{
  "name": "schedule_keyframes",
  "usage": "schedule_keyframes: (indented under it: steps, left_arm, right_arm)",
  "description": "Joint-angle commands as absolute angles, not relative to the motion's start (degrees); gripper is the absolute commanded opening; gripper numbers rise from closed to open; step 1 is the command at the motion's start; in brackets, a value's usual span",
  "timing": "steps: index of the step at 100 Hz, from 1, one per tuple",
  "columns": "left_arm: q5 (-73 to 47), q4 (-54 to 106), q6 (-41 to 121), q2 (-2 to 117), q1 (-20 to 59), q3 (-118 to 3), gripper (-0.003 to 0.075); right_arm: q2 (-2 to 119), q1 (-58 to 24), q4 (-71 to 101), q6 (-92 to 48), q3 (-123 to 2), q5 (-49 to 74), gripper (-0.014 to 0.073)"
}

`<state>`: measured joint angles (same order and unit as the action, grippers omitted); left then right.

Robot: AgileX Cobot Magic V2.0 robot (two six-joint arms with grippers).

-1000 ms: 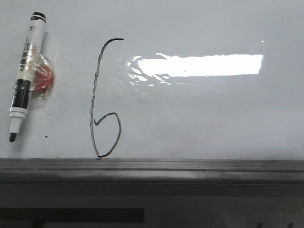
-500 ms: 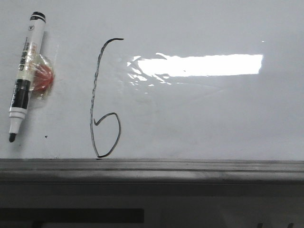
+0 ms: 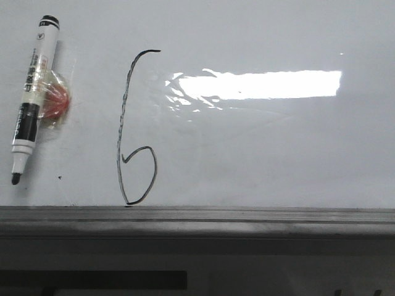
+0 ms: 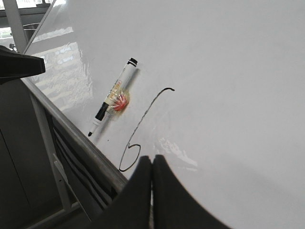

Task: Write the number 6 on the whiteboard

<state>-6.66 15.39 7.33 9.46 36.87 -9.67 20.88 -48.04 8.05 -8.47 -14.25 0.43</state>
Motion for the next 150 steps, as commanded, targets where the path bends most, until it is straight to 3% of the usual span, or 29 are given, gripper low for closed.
schedule_keyframes:
  steps: [1,21,80,102,133,150]
  left_arm:
    - [-1.96,15.37,7.29,9.90,36.65,-10.53,-0.0019]
    - [-1.28,10.19,6.96,9.90,31.36,-8.32,-0.0019]
    - [-1.74,5.49,2.20,-2.12,1.03,-0.09,-0.0019]
    - [-2.15,4.20,2.20,-2.12,-0.34,2.84,-0.0019]
    - [-15.94,3.84,2.20,-2.12,-0.34,2.84,-0.0019]
    - [-15.93,3.84,2.20,-2.12,-0.34,2.84,-0.0019]
  right_arm:
    - [21.07,-47.70,7.38,-8.67,-15.68,-4.52,-0.0064]
    - [21.07,-47.70,7.38,-8.67,-15.68,-4.52,-0.0064]
    - [21.07,-47.70,7.38,-8.67,-15.68,-4.52,-0.0064]
    - [21.07,-47.70,7.38,-8.67,-15.68,-4.52,-0.0064]
    - [21.07,-47.70,7.38,-8.67,-15.68,-4.52,-0.0064]
    - [21.07,-47.70,7.38,-8.67,-15.68,-4.52,-0.0064]
